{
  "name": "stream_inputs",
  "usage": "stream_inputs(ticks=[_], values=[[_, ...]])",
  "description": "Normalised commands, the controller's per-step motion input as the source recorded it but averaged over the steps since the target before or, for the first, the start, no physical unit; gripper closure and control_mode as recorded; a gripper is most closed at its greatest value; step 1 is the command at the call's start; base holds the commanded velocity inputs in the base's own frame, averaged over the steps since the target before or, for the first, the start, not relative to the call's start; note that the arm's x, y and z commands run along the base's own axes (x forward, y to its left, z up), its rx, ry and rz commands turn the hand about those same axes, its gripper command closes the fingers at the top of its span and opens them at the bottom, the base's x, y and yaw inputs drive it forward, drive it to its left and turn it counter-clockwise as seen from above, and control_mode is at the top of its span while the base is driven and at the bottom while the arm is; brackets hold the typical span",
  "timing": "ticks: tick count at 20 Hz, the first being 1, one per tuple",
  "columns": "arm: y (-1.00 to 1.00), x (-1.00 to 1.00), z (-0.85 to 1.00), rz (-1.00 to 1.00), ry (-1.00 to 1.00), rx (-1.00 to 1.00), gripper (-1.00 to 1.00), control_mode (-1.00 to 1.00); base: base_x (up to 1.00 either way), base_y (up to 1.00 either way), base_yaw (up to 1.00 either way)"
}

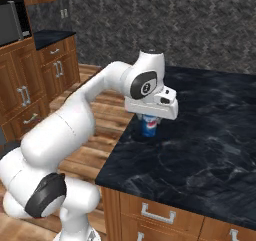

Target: Pick the can, beer from the counter and place them in the open cabinet.

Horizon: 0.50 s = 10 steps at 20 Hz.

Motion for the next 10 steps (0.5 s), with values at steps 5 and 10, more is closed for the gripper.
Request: stream_inputs(ticks=[5, 10], values=[[0.79, -0.37, 0.37, 0.0, 0.0, 0.0, 1.0, -1.0, 0.0, 0.0, 0.0], [0.32, -0.04, 0.14, 0.0, 0.0, 0.0, 1.0, -1.0, 0.0, 0.0, 0.0]])
